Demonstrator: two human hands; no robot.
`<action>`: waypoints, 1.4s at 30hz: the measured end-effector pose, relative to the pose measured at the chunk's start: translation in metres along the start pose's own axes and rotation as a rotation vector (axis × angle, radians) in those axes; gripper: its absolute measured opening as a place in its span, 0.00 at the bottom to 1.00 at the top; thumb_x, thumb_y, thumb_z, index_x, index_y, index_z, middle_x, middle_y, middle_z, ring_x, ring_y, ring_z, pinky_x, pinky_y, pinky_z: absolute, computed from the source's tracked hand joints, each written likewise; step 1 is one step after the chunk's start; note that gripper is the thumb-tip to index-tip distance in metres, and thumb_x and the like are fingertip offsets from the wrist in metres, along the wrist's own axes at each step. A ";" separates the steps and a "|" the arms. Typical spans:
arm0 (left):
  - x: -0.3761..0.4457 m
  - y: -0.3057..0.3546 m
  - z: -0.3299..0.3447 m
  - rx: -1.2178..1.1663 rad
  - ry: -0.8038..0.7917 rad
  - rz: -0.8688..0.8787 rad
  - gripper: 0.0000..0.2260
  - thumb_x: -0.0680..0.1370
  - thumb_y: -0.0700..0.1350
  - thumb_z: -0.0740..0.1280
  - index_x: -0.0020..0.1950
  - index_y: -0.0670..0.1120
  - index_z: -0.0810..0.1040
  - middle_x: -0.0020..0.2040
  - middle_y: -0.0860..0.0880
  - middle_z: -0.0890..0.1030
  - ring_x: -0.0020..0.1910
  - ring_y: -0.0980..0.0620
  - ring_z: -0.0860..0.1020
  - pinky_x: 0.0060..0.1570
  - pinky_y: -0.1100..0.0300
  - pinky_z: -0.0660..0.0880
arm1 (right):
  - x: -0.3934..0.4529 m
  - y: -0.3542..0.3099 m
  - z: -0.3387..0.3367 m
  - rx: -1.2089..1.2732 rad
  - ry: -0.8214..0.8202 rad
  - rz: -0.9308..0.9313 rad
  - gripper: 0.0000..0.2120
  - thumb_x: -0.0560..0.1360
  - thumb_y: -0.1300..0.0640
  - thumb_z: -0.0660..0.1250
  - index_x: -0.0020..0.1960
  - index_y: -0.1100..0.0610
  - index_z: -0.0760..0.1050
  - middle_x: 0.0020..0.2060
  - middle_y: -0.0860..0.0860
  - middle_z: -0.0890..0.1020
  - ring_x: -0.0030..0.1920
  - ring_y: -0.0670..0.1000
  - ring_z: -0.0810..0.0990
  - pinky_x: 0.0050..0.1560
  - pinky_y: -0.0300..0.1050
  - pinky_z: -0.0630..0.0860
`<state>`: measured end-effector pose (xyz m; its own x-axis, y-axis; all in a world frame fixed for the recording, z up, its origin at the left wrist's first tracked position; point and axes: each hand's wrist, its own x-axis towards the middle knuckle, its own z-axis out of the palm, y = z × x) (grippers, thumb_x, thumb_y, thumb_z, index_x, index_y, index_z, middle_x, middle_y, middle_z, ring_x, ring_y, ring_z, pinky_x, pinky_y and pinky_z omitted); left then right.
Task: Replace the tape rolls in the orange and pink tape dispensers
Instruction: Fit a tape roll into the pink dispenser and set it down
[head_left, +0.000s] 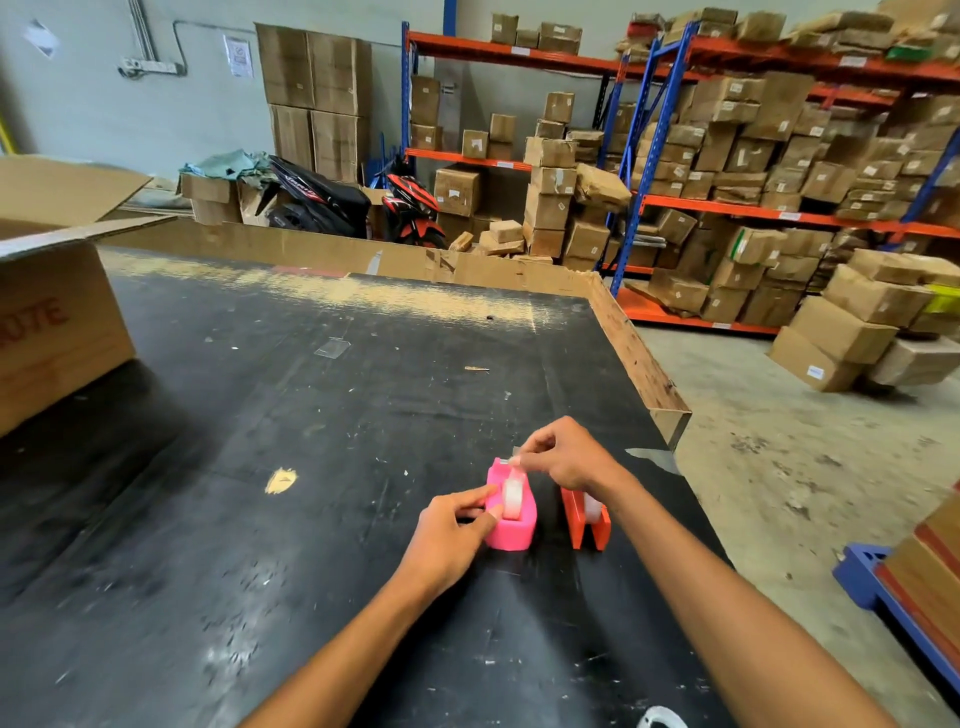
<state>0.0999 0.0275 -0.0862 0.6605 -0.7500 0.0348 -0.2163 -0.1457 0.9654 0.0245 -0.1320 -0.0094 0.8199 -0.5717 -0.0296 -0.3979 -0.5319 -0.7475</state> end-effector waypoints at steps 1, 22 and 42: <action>0.000 -0.001 0.000 -0.003 -0.003 0.001 0.16 0.75 0.44 0.68 0.63 0.48 0.79 0.52 0.51 0.85 0.52 0.54 0.82 0.53 0.66 0.77 | 0.003 -0.001 -0.002 -0.013 -0.038 -0.016 0.07 0.70 0.59 0.74 0.42 0.64 0.84 0.32 0.52 0.82 0.32 0.41 0.74 0.36 0.34 0.70; 0.001 -0.003 0.001 -0.011 0.007 -0.026 0.16 0.74 0.48 0.68 0.61 0.48 0.80 0.55 0.52 0.85 0.56 0.54 0.82 0.61 0.53 0.76 | 0.070 0.026 -0.002 -0.012 -0.258 0.030 0.06 0.69 0.57 0.74 0.34 0.56 0.84 0.25 0.48 0.81 0.28 0.43 0.76 0.35 0.41 0.72; -0.001 0.010 0.006 0.032 0.005 -0.045 0.15 0.75 0.44 0.68 0.62 0.49 0.79 0.55 0.53 0.84 0.56 0.55 0.81 0.63 0.55 0.75 | 0.044 0.019 -0.015 -0.208 -0.229 -0.064 0.17 0.74 0.51 0.67 0.39 0.66 0.81 0.32 0.54 0.76 0.35 0.49 0.73 0.41 0.50 0.75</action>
<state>0.0931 0.0232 -0.0782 0.6738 -0.7389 -0.0071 -0.2089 -0.1997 0.9573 0.0467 -0.1764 -0.0145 0.9079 -0.3903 -0.1530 -0.3989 -0.6924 -0.6013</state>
